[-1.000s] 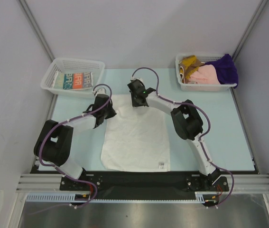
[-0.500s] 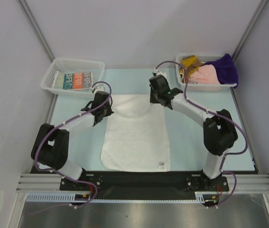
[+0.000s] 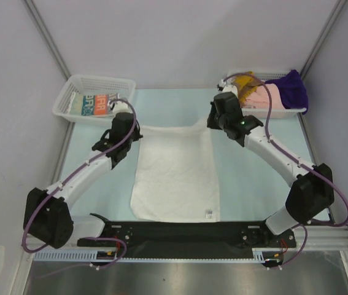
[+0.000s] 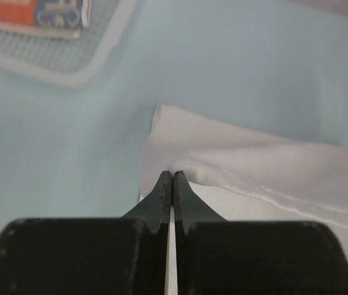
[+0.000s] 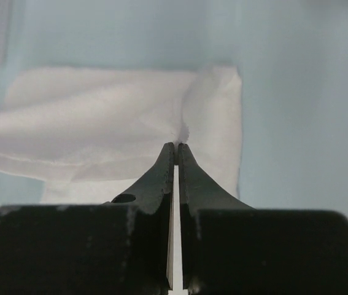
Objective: Fold and stack the towels
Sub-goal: Flatten out the crumpled towel
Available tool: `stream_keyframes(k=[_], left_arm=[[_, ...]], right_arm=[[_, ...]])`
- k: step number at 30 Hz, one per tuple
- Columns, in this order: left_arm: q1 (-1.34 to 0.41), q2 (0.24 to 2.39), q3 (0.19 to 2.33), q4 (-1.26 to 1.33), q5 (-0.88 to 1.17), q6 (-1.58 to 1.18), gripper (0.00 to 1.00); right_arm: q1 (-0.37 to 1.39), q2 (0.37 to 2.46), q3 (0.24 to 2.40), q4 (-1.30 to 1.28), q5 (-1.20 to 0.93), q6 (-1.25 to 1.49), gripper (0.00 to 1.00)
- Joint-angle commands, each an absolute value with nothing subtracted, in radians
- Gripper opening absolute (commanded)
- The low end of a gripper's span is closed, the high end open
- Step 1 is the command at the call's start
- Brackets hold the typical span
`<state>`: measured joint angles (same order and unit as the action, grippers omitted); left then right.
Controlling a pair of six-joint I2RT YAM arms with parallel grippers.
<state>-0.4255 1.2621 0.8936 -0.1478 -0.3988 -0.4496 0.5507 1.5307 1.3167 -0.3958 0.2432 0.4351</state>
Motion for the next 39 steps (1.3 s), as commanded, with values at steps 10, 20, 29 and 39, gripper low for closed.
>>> stream_keyframes(k=[10,20,29,39], left_arm=[[-0.311,1.708,1.58,-0.153,-0.335,-0.258,0.0],[-0.253,1.919,1.942,-0.184,-0.23,-0.235,0.0],[-0.25,1.973,2.091,-0.186,-0.161,-0.233,0.0],[-0.25,1.775,1.938,-0.115,-0.106,-0.253,0.0]], right_arm=[[0.338,1.871,1.879,-0.333,0.094,0.413,0.0],[0.226,2.112,2.201,-0.356,-0.034,0.546,0.0],[0.183,2.08,2.188,-0.266,-0.1,0.595,0.0],[0.209,1.837,2.017,-0.14,-0.089,0.549,0.0]])
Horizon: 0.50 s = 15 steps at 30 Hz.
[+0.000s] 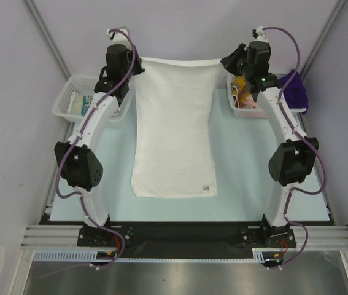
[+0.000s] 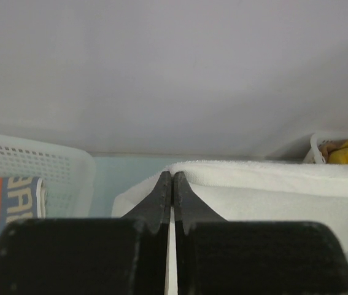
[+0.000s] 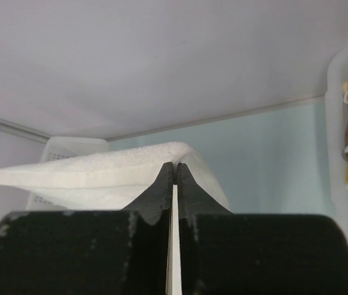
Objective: Fold and stack the towels
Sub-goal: Flatten out the crumpled towel
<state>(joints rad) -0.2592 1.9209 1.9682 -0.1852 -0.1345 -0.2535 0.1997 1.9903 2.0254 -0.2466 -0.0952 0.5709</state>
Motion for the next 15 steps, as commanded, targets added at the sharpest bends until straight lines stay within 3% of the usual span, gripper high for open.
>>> stream_keyframes(k=[1,8,15], left_arm=[[-0.25,1.746,1.921,-0.112,-0.103,-0.258,0.0],[-0.268,1.465,1.717,-0.069,-0.077,-0.275,0.0],[-0.295,1.244,1.684,-0.101,-0.075,-0.272,0.0]], right_arm=[[0.213,1.813,2.008,-0.14,-0.087,0.542,0.0],[0.245,1.536,1.862,-0.117,-0.04,0.52,0.0],[0.295,1.316,1.81,-0.141,0.035,0.485,0.0]])
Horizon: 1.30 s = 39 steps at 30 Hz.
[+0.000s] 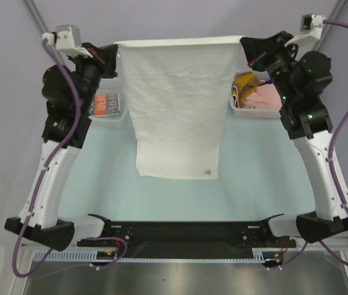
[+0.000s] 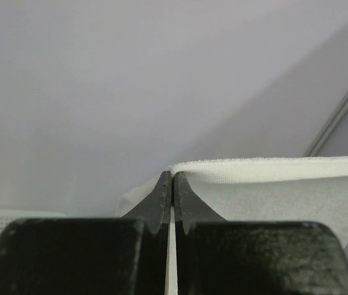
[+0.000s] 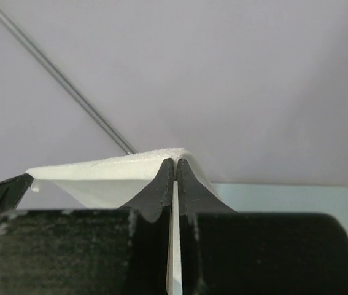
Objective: Fold and stack the towels
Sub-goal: Flatten out the crumpled towel
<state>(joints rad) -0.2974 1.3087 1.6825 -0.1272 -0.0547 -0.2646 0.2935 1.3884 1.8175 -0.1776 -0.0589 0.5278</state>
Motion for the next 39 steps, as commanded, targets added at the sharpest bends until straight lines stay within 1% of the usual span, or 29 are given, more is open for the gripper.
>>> stream_keyframes(k=[1,7,11,18,19,30,34,39], left_arm=[[-0.298,1.212,1.687,-0.103,-0.061,-0.276,0.0],[-0.33,1.132,1.741,-0.14,-0.041,-0.276,0.0],[-0.339,1.051,1.724,-0.13,-0.008,-0.276,0.0],[-0.342,0.971,1.683,-0.123,-0.008,-0.268,0.0],[-0.342,0.969,1.681,-0.123,0.018,-0.265,0.0],[-0.342,0.894,1.71,-0.049,0.109,-0.27,0.0],[-0.342,0.896,1.743,-0.049,0.141,-0.281,0.0],[-0.342,0.942,1.778,-0.064,0.132,-0.282,0.0]], right_arm=[[0.298,1.301,1.812,-0.147,0.038,0.483,0.0],[0.314,1.194,1.809,-0.176,0.048,0.476,0.0],[0.331,1.125,1.796,-0.184,0.045,0.459,0.0],[0.364,1.043,1.763,-0.18,0.041,0.448,0.0],[0.367,1.032,1.76,-0.176,0.046,0.446,0.0],[0.367,0.97,1.845,-0.153,0.015,0.425,0.0],[0.368,0.974,1.887,-0.16,-0.015,0.425,0.0],[0.367,1.002,1.919,-0.172,-0.012,0.419,0.0]])
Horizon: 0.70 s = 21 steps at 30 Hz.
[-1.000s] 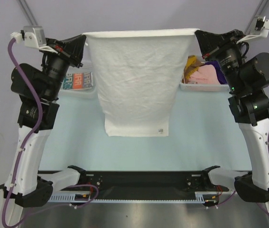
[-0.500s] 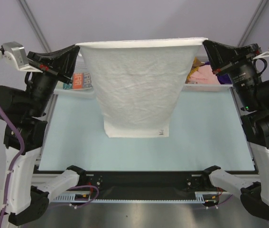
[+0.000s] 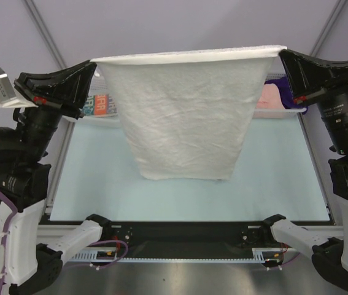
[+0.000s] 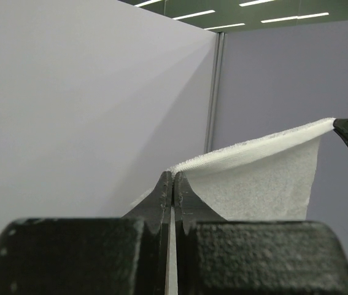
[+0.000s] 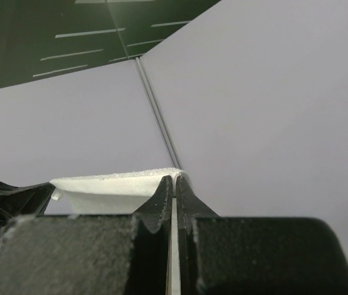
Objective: Fold and stack the towels
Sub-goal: Flatten out the crumpled towel
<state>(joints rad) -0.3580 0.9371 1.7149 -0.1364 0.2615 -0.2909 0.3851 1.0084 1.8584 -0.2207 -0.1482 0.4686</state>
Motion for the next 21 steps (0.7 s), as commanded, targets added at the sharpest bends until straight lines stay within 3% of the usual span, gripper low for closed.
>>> stream_keyframes(k=[1,10,21], left_arm=[[-0.342,0.956,1.789,-0.086,0.129,-0.282,0.0],[-0.336,1.273,1.894,-0.192,0.103,-0.268,0.0],[-0.253,1.67,1.755,-0.055,0.087,-0.287,0.0]], right_arm=[[0.367,1.031,1.934,-0.179,-0.011,0.417,0.0],[0.309,1.316,1.931,-0.233,-0.043,0.405,0.0],[0.213,1.816,1.874,-0.112,-0.159,0.465,0.0]])
